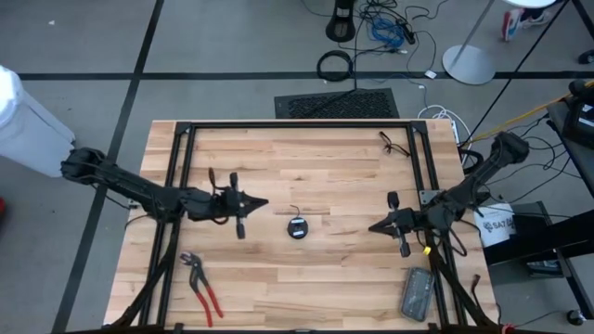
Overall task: Coil cords
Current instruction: Return to Home Position
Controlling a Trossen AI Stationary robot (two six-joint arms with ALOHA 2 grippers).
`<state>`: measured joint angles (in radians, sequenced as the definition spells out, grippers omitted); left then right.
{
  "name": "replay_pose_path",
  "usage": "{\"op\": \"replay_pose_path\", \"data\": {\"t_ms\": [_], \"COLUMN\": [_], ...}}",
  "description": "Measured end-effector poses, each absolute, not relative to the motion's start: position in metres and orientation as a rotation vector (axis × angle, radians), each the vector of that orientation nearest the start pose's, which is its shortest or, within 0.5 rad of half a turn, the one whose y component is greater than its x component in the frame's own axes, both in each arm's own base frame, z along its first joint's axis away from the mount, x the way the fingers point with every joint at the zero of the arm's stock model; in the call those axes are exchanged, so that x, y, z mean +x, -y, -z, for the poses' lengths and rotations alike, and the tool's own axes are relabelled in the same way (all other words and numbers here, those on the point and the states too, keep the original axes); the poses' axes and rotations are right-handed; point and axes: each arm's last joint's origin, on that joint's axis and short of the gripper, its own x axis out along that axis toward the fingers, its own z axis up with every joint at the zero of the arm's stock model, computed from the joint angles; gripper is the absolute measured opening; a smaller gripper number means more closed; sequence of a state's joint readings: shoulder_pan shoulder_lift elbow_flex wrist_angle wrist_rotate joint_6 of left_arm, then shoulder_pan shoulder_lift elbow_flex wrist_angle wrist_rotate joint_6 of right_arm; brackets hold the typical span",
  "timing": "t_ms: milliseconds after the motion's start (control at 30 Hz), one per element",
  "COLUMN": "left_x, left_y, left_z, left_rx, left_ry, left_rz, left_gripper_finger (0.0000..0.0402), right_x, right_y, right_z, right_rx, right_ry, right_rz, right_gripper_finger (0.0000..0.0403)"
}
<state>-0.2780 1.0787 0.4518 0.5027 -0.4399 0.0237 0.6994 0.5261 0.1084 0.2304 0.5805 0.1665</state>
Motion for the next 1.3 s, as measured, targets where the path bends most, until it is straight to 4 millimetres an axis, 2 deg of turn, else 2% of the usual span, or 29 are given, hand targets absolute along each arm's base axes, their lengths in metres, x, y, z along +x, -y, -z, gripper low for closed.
{"op": "replay_pose_path", "data": {"t_ms": [100, 300, 1067, 1300], "left_x": [0.204, 0.186, 0.145, 0.137], "left_y": [0.044, 0.039, 0.029, 0.027], "left_z": [-0.22, -0.216, -0.168, -0.165], "left_rx": [0.037, -0.007, -0.023, -0.043], "left_ry": [-0.099, -0.032, -0.022, 0.015], "left_rz": [-0.164, -0.153, -0.099, -0.079], "left_gripper_finger": [0.0002, 0.0002, 0.0002, 0.0002], "right_x": [0.11, 0.11, 0.117, 0.118], "right_y": [-0.07, -0.062, -0.047, -0.045], "right_z": [-0.168, -0.15, -0.154, -0.155], "right_rx": [0.073, 0.062, 0.06, 0.071], "right_ry": [-0.146, -0.17, -0.155, -0.154], "right_rz": [-0.134, -0.096, -0.154, -0.173], "right_gripper_finger": [0.0, 0.0, 0.0, 0.0]}}
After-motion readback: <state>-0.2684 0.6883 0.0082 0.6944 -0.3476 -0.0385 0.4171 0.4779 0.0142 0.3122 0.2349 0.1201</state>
